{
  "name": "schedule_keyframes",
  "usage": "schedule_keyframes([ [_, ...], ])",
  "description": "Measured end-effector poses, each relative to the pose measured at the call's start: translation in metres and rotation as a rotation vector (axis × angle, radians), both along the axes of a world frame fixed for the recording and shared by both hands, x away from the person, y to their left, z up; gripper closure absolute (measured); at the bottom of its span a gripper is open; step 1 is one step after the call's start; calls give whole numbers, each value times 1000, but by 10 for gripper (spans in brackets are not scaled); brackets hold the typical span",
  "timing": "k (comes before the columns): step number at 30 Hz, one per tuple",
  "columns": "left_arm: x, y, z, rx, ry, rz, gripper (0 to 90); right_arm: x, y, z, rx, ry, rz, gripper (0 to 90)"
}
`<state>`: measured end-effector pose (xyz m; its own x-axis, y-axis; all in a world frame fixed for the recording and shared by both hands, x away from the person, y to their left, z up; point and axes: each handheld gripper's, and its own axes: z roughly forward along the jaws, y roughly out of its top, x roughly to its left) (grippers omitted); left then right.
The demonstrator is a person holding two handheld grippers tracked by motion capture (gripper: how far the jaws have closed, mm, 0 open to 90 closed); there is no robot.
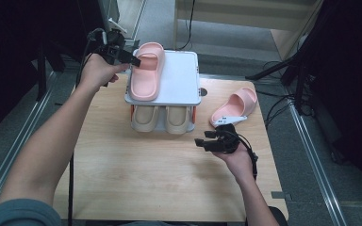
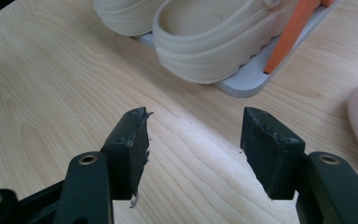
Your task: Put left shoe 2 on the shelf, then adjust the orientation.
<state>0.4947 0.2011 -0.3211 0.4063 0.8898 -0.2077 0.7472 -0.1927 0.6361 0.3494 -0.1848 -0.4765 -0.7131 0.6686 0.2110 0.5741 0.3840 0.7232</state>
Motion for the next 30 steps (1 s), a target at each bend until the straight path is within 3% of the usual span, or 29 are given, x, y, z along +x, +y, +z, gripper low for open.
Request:
schedule_keyframes([
  [2,-6,2,3,31,-16,-19,442,1,-3,1,2,-6,-12,420],
  [7,-26,13,13,8,-52,-43,409,5,-14,4,2,-28,-56,424],
  [9,-35,17,14,15,-60,-57,400,6,-18,6,11,-21,-72,492],
  [12,-48,24,13,15,-70,-68,394,8,-26,9,7,-51,-118,539],
  [15,-61,32,7,9,-73,-75,391,13,-34,12,11,-53,-163,609],
  [20,-69,43,-4,19,-72,-75,389,23,-45,7,-1,-64,-207,670],
  [22,-75,50,-12,2,-64,-69,387,31,-52,4,24,-35,-239,706],
  [24,-80,53,-18,-19,-67,-70,384,37,-56,2,29,-39,-250,729],
  [30,-96,56,-33,-68,-64,-96,387,58,-69,-7,17,-14,-286,776],
])
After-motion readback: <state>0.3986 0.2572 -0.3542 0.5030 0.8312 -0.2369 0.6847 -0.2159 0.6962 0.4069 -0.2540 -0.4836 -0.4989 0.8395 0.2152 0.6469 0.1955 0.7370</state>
